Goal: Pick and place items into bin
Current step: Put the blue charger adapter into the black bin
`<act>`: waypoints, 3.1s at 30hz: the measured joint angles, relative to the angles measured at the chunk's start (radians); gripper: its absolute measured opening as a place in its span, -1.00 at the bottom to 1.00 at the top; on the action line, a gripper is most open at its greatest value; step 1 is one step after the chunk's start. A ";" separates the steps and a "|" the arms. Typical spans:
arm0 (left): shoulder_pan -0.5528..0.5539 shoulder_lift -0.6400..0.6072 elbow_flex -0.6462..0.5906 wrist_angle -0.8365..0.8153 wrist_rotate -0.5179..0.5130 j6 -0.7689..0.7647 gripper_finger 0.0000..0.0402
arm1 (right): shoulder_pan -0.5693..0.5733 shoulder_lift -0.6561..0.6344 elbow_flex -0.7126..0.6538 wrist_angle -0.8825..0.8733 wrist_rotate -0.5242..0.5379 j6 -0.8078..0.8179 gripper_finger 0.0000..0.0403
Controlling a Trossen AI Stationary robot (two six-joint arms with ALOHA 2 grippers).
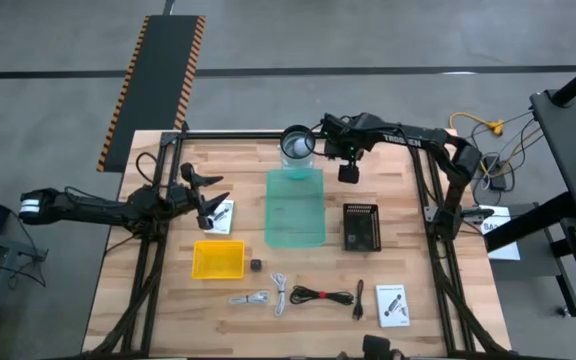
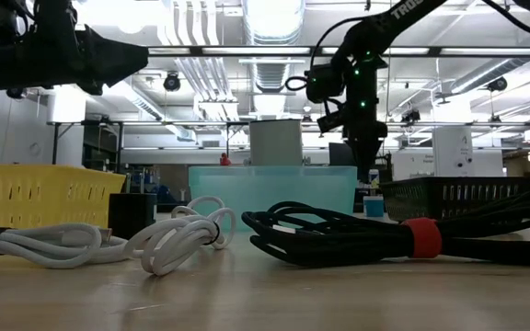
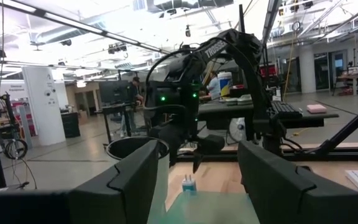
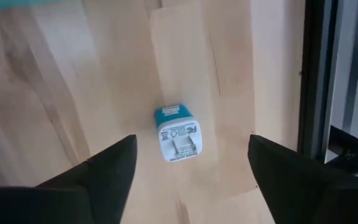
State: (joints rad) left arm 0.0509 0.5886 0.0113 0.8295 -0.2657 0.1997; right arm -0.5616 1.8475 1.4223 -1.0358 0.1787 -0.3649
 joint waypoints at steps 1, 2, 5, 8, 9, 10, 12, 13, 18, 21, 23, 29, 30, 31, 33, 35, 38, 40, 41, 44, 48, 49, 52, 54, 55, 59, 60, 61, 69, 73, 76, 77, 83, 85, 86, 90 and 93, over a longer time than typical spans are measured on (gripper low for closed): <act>0.000 0.000 0.000 0.000 0.000 0.000 0.02 | -0.001 0.002 -0.003 0.001 0.000 -0.011 0.50; 0.000 0.000 0.000 0.000 0.000 0.000 0.02 | -0.001 0.006 -0.007 -0.001 0.000 -0.027 0.53; 0.000 -0.001 0.000 0.000 0.000 0.000 0.02 | -0.001 0.016 -0.017 0.003 -0.005 -0.050 0.57; 0.000 -0.002 0.000 0.000 0.000 0.000 0.02 | -0.001 0.018 -0.032 0.016 -0.008 -0.073 0.57; 0.000 -0.002 0.000 0.000 0.000 0.000 0.02 | -0.002 0.018 -0.037 0.023 -0.008 -0.078 0.56; 0.000 -0.002 0.000 0.000 0.000 0.000 0.02 | -0.004 0.018 -0.042 0.028 -0.008 -0.082 0.55; 0.000 0.000 0.000 0.000 0.000 0.000 0.02 | -0.005 0.018 -0.050 0.039 -0.008 -0.093 0.53; 0.000 0.000 0.000 0.000 0.000 0.000 0.02 | -0.005 0.018 -0.053 0.043 -0.008 -0.102 0.51; 0.000 0.000 0.000 0.000 0.000 0.000 0.02 | -0.015 0.018 -0.063 0.066 -0.014 -0.112 0.48; 0.000 0.000 0.000 0.000 0.000 0.000 0.02 | -0.026 0.018 -0.088 0.103 -0.049 -0.121 0.48; 0.000 0.000 0.000 0.000 0.000 0.000 0.02 | -0.027 0.018 -0.103 0.116 -0.051 -0.134 0.48; 0.000 0.000 0.000 0.000 0.000 0.000 0.02 | -0.032 0.018 -0.125 0.137 -0.049 -0.145 0.47; 0.000 0.000 0.000 0.000 0.000 0.000 0.02 | -0.035 0.018 -0.130 0.151 -0.049 -0.153 0.46; 0.000 0.000 0.000 0.000 0.000 0.000 0.02 | -0.037 0.018 -0.135 0.157 -0.049 -0.159 0.45; 0.000 0.000 0.000 0.000 0.000 0.000 0.02 | -0.041 0.018 -0.139 0.163 -0.048 -0.160 0.44; 0.000 0.000 0.000 0.000 0.000 0.000 0.02 | -0.047 0.018 -0.146 0.168 -0.049 -0.160 0.43; 0.000 0.000 0.000 0.000 0.000 0.000 0.02 | -0.057 0.018 -0.170 0.177 -0.049 -0.166 0.41; 0.000 0.000 0.000 0.000 0.000 0.000 0.02 | -0.064 0.018 -0.185 0.188 -0.050 -0.167 0.40; 0.000 0.000 0.000 0.000 0.000 0.000 0.02 | -0.067 0.018 -0.192 0.188 -0.049 -0.167 0.39; 0.000 0.000 0.000 0.000 0.000 0.000 0.02 | -0.068 0.018 -0.198 0.196 -0.050 -0.158 0.36; 0.000 0.000 0.000 0.000 0.000 0.000 0.02 | -0.068 0.018 -0.201 0.208 -0.050 -0.158 0.31; 0.000 0.000 0.000 0.000 0.000 0.000 0.02 | -0.068 0.018 -0.201 0.212 -0.050 -0.166 0.30; 0.000 0.000 0.000 0.000 0.000 0.000 0.02 | -0.068 0.018 -0.201 0.221 -0.051 -0.167 0.24; 0.000 0.000 0.000 0.000 0.000 0.000 0.02 | -0.068 0.018 -0.202 0.221 -0.052 -0.170 0.21; 0.000 0.000 0.000 0.000 0.000 0.000 0.02 | -0.068 0.018 -0.202 0.222 -0.053 -0.169 0.18; 0.000 0.000 0.000 0.000 0.000 0.000 0.02 | -0.068 0.018 -0.202 0.222 -0.078 -0.170 0.09; 0.000 0.000 0.000 0.000 0.000 0.000 0.02 | -0.068 0.018 -0.202 0.223 -0.081 -0.169 0.06; 0.000 0.000 0.000 0.000 0.000 0.000 0.02 | -0.068 0.018 -0.202 0.224 -0.083 -0.169 0.03; 0.000 0.000 0.000 0.000 0.000 0.000 0.02 | -0.068 0.018 -0.202 0.223 -0.083 -0.186 -0.21; 0.000 0.000 0.000 0.000 0.000 0.000 0.02 | -0.067 0.018 -0.201 0.222 -0.083 -0.193 -0.31; 0.000 0.000 0.000 0.000 0.000 0.000 0.02 | -0.067 0.018 -0.201 0.215 -0.082 -0.189 -0.31; 0.000 0.000 0.000 0.000 0.000 0.000 0.02 | -0.067 0.016 -0.201 0.204 -0.083 -0.188 -0.30; 0.000 0.000 0.000 0.000 0.000 0.000 0.02 | -0.065 0.011 -0.175 0.106 -0.081 -0.122 -0.28; 0.000 0.000 0.000 0.000 0.000 0.000 0.02 | -0.063 0.011 -0.147 0.047 -0.077 -0.090 -0.31; 0.000 0.000 0.000 0.000 0.000 0.000 0.02 | -0.063 0.011 -0.131 0.022 -0.076 -0.071 -0.31; 0.000 0.000 0.000 0.000 0.000 0.000 0.02 | -0.058 0.009 -0.062 -0.087 -0.102 0.039 -0.32; 0.000 0.000 0.000 0.000 0.000 0.000 0.02 | -0.036 0.005 -0.021 -0.182 -0.132 0.085 -0.32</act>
State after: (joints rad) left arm 0.0512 0.5885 0.0116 0.8295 -0.2657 0.1993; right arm -0.5972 1.8526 1.4010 -1.2177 0.0471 -0.2800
